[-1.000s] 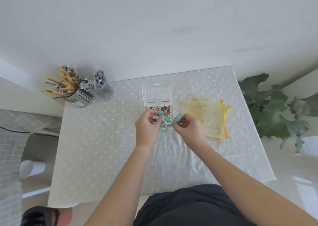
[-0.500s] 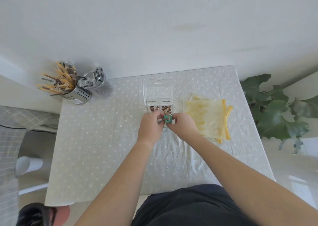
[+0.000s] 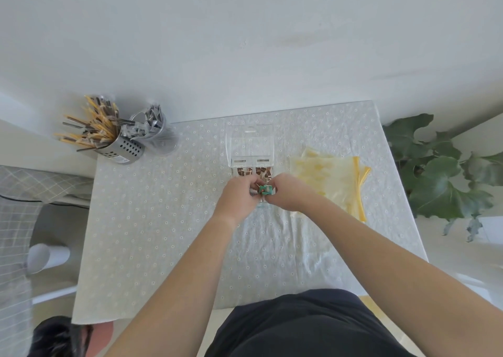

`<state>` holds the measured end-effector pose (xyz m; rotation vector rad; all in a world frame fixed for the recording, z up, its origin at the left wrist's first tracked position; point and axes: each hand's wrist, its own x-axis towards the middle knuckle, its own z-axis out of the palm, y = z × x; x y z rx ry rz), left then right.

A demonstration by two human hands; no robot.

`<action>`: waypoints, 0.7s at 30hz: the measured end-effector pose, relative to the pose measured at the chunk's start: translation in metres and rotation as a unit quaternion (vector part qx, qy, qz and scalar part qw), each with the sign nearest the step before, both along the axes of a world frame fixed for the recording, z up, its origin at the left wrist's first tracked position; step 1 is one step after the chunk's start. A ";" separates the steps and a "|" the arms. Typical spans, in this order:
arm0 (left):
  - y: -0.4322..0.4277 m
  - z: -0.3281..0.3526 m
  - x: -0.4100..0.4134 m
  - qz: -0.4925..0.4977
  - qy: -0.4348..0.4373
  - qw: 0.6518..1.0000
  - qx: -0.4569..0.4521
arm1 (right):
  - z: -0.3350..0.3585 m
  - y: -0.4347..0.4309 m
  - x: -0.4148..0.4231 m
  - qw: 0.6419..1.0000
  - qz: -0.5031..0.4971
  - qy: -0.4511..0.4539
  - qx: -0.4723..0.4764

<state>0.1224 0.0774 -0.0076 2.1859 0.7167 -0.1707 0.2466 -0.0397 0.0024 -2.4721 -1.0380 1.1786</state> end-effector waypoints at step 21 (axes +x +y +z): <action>0.005 0.005 0.005 0.001 0.001 0.998 0.057 | -0.009 0.004 0.000 0.992 0.078 -0.096 -0.029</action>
